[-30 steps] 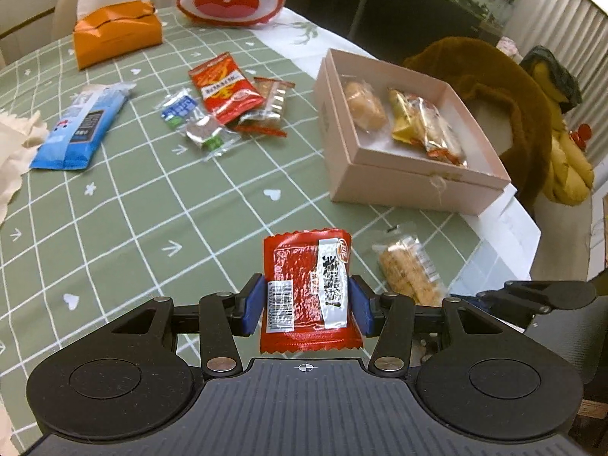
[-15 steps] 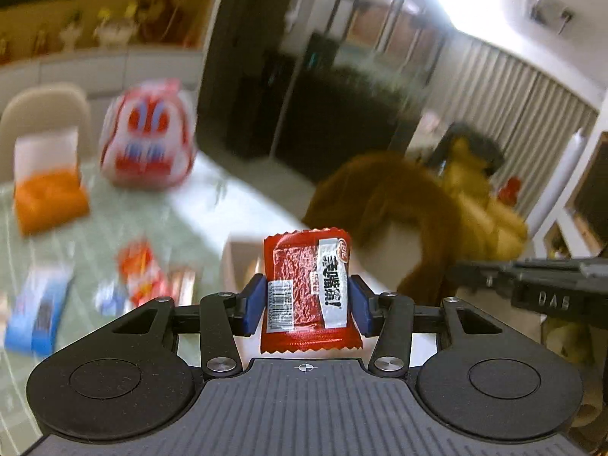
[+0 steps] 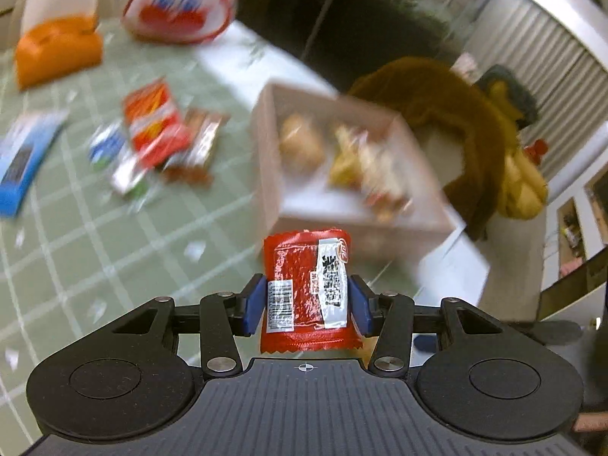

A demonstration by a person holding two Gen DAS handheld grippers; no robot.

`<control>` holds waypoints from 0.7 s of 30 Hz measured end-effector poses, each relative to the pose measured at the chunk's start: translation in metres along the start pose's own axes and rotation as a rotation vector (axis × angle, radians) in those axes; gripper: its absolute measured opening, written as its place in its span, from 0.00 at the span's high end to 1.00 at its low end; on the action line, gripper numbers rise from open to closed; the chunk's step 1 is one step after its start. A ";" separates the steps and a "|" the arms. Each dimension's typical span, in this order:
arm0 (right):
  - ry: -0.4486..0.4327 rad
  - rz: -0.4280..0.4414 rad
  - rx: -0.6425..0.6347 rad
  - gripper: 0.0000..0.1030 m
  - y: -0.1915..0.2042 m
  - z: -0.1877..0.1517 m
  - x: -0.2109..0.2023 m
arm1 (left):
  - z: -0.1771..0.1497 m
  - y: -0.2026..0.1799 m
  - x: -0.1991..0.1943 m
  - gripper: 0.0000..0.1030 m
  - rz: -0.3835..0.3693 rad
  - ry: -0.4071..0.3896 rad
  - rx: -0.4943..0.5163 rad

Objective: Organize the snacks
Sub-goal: 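Carry the red packet and wafer roll into the pink box and open both tools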

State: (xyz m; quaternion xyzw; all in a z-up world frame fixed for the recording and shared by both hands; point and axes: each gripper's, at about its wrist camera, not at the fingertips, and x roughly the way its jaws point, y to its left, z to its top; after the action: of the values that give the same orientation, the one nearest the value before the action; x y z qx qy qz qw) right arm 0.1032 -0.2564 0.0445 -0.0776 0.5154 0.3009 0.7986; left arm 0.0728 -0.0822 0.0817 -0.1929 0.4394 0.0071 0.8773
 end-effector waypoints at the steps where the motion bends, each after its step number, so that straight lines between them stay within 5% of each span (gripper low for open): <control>1: 0.011 -0.007 0.000 0.50 0.001 -0.002 0.008 | -0.007 0.006 0.002 0.49 0.017 0.011 -0.011; 4: 0.026 -0.037 -0.002 0.50 0.002 -0.002 0.032 | -0.020 0.021 0.005 0.49 0.055 0.040 -0.052; 7: 0.018 -0.031 -0.042 0.71 0.010 -0.003 0.032 | -0.031 0.023 0.004 0.49 0.077 0.055 -0.052; 12: 0.003 0.007 -0.057 0.72 0.012 -0.010 0.011 | -0.043 0.014 -0.002 0.49 0.063 0.071 -0.012; 21: -0.187 0.053 0.042 0.72 -0.011 -0.006 -0.070 | -0.040 -0.013 -0.014 0.49 0.015 0.032 0.020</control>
State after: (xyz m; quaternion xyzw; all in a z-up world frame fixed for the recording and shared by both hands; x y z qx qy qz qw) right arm 0.0844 -0.2964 0.1009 -0.0189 0.4466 0.3168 0.8366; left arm 0.0355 -0.1056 0.0753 -0.1808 0.4547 0.0061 0.8721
